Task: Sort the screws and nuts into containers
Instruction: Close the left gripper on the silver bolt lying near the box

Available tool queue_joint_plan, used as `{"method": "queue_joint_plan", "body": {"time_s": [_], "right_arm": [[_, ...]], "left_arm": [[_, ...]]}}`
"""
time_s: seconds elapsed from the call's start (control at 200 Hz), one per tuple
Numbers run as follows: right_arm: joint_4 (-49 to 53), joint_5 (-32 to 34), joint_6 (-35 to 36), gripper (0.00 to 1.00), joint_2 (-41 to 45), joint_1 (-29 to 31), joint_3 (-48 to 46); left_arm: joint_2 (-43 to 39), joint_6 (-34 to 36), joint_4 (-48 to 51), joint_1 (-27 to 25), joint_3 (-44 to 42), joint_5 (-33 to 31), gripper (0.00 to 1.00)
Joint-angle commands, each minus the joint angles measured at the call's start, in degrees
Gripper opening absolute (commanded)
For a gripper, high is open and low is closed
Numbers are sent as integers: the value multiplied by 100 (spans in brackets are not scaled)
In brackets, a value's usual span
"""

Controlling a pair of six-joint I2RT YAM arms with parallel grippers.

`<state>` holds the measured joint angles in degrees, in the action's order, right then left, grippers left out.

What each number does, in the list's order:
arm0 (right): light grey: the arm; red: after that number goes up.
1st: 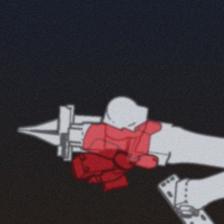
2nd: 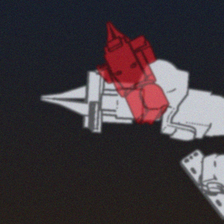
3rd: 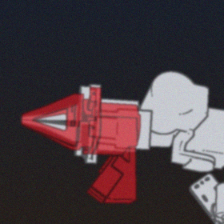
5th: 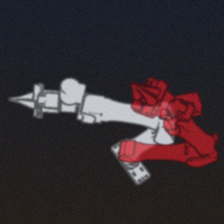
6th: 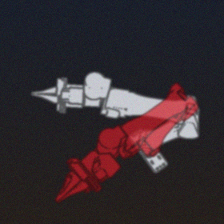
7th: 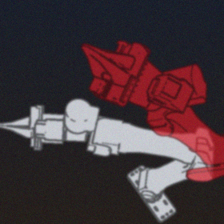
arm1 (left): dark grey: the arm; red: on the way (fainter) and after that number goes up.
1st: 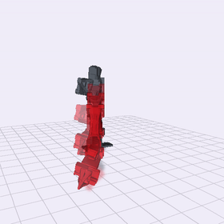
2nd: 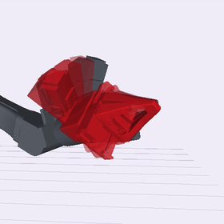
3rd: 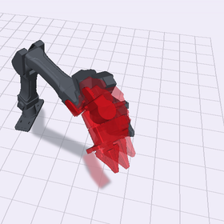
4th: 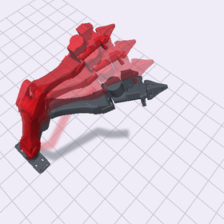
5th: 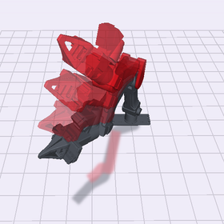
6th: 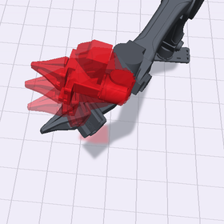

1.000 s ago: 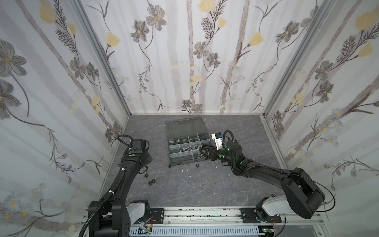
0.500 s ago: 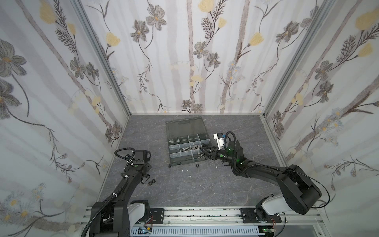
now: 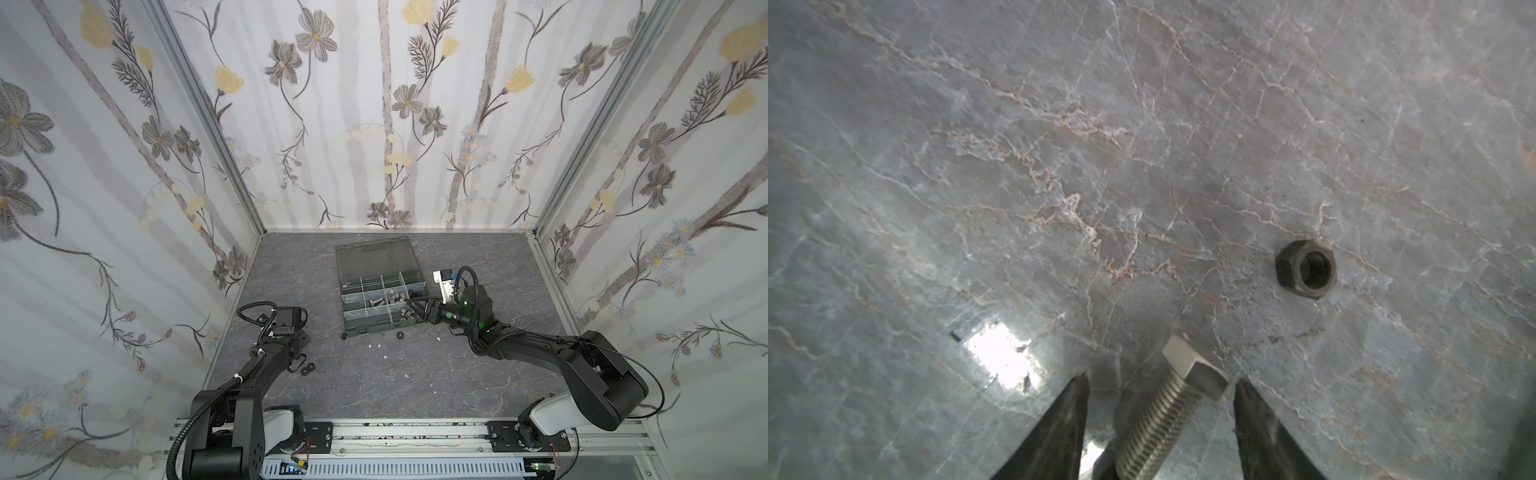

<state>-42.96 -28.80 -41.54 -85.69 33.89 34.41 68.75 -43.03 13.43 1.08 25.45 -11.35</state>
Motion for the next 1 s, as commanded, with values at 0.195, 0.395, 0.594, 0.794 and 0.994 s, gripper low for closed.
{"method": "queue_joint_plan", "body": {"time_s": [0.195, 0.395, 0.594, 0.794, 0.994], "right_arm": [[-257, -91, -30, 51, -68, -6, 4], [-266, -109, -30, 51, -106, -16, 20], [-280, -126, -40, 51, -141, -15, 13], [-268, -117, -39, 51, -141, -23, 13], [-257, -87, -21, 51, -141, -31, 17]], "left_arm": [[239, 23, -455, -4, -40, 321, 46], [314, 105, -473, -3, 12, 414, 40], [469, 110, -505, -33, 91, 589, 32], [481, 154, -473, -90, 225, 639, 19], [420, 148, -464, -169, 292, 674, 13]]}}
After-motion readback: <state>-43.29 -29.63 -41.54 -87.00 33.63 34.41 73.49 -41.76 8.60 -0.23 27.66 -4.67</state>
